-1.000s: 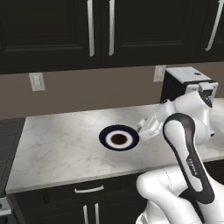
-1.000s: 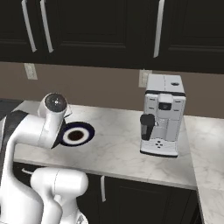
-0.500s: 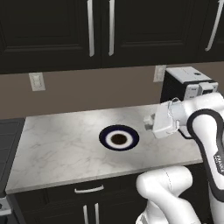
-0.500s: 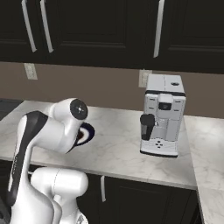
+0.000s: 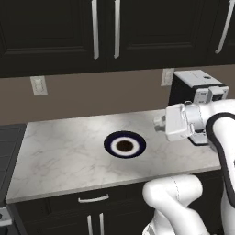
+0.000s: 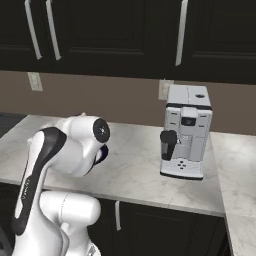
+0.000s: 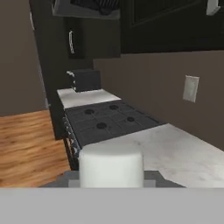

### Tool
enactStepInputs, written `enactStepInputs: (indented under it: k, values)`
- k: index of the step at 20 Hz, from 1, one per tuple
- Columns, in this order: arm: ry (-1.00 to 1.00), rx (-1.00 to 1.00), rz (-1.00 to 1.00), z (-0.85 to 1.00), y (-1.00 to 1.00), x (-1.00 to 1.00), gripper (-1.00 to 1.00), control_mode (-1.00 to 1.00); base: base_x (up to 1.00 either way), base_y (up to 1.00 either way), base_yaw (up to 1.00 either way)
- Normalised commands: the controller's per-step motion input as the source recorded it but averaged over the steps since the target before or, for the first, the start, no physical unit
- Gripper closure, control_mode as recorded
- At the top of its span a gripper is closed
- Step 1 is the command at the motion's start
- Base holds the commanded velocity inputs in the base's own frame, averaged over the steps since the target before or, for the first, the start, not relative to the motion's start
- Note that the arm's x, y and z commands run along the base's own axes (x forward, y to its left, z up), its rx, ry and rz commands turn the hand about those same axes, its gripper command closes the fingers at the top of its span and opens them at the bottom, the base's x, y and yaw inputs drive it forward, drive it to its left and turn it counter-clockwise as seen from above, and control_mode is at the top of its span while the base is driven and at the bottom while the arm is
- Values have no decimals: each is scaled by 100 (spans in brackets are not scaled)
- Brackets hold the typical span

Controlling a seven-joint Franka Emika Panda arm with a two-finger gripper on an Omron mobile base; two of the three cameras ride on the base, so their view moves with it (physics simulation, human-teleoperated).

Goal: Pick up the marshmallow and place it in the cup of hot chocolate on the dining counter.

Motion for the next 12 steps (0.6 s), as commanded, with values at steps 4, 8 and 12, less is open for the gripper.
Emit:
enactStepInputs:
  k: [4, 8, 12]
  values:
    - [0, 30, 0, 1, 0, 0, 100, -100, 0, 0, 0]
    - [0, 19, 0, 0, 0, 0, 100, -100, 0, 0, 0]
    - [0, 2, 0, 0, -2, 0, 100, 100, -13, -1, 0]
